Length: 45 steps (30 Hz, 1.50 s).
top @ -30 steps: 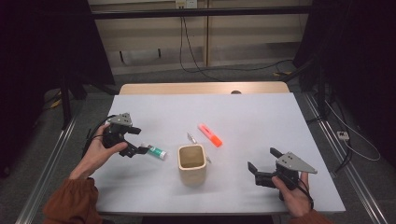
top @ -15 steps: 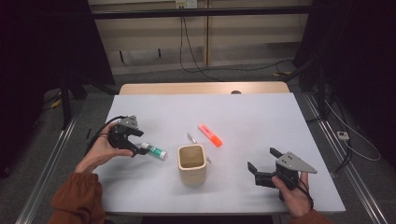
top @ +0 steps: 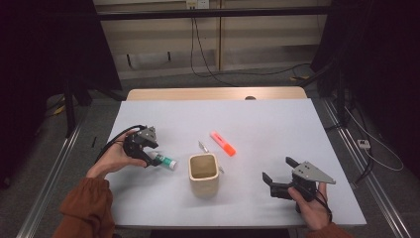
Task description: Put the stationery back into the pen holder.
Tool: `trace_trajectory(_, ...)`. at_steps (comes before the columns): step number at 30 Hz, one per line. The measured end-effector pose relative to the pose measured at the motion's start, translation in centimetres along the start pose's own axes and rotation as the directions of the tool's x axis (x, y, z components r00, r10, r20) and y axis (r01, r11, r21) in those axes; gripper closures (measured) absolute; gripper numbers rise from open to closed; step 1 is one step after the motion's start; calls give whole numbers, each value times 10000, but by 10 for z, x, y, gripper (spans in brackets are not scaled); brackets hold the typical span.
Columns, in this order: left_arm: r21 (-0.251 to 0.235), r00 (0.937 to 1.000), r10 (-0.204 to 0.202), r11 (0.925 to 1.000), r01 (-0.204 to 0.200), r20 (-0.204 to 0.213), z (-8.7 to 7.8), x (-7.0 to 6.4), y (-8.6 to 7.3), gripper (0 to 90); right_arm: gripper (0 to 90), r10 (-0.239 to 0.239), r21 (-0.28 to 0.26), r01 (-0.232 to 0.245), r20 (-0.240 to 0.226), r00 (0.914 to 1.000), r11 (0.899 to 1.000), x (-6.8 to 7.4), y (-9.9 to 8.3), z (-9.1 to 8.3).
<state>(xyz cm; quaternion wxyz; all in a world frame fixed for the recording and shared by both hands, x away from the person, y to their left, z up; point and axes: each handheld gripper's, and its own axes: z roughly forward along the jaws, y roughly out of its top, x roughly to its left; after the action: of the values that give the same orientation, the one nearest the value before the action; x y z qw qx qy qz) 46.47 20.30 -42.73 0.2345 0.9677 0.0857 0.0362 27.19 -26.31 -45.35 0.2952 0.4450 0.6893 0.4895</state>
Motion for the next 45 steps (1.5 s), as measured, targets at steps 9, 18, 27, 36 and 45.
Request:
trace_trajectory(9, 406, 9988, 492, 9980, -491, -32, 7, -2, 4, 430, 24, -16, -7, 16, -4, 10000, 10000, 0, 0, 0)
trace_trajectory(18, 505, 9979, 592, 9969, -605, 254, 9, -4, 4, 598, 24, -18, 13, 18, 15, 10000, 10000, 0, 0, 0)
trace_trajectory(27, 627, 9995, 222, 9978, -236, 219, 9, -7, 6, 653, 24, -23, 7, 23, 3, 10000, 10000, 0, 0, 0)
trace_trajectory(36, 202, 9937, -885, 9960, 873, 686, 3, -8, 7, 656, 24, -47, 16, 47, 13, 10000, 10000, 0, 0, 0)
trace_trajectory(45, -594, 9850, -1543, 9855, 1590, 773, -11, -14, 9, 656, 24, -58, 20, 58, 9, 10000, 10000, 0, 0, 0)
